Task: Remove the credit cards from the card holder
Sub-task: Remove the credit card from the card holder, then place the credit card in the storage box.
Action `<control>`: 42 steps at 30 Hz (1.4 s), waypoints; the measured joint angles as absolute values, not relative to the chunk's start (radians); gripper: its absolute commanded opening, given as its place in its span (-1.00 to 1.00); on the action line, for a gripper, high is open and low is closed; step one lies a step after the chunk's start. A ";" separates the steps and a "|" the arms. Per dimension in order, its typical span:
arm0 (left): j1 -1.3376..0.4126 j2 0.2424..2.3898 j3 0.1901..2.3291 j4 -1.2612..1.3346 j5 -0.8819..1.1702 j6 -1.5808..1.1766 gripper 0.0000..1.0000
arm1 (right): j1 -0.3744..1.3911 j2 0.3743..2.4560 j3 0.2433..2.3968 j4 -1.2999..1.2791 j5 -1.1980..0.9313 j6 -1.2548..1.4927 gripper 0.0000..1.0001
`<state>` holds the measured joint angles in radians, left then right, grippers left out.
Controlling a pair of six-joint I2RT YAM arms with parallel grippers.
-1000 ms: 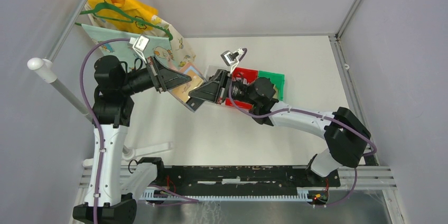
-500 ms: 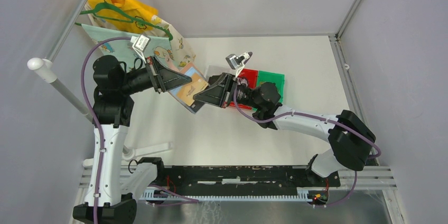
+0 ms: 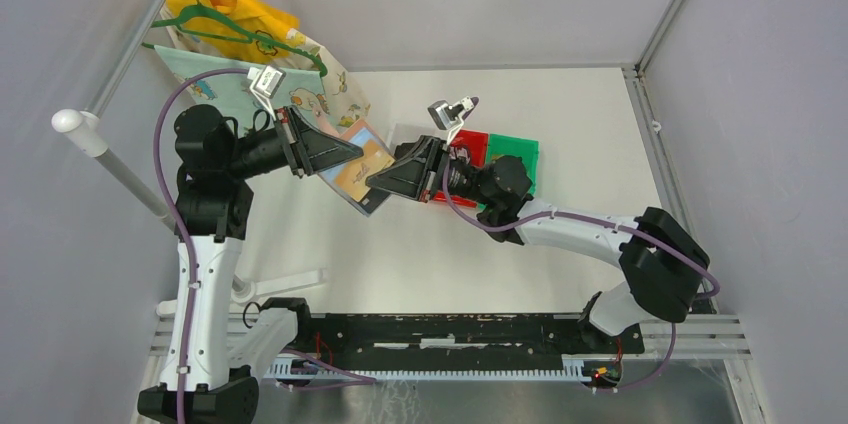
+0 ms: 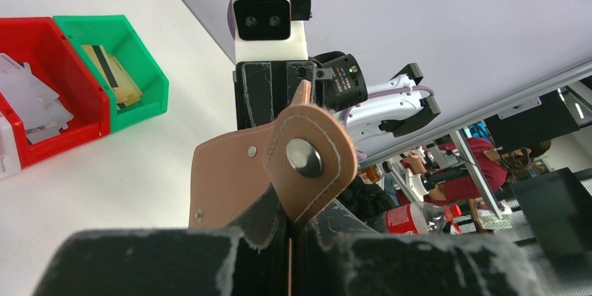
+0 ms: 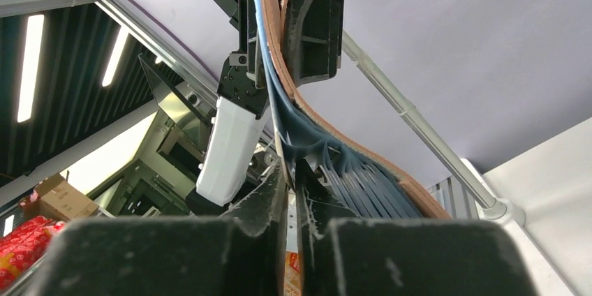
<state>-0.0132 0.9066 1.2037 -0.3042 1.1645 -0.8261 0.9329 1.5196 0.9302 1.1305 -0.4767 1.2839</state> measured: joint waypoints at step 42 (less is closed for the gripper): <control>-0.013 0.999 1.404 -0.773 1.074 -0.263 -0.97 | 0.357 1.278 1.024 -0.416 -0.238 0.342 -1.00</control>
<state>-0.0132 0.9993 1.4040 -0.7731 1.0737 -0.2626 0.3573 1.2781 1.0241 -0.4160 -0.2379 0.3416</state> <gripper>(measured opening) 0.116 0.009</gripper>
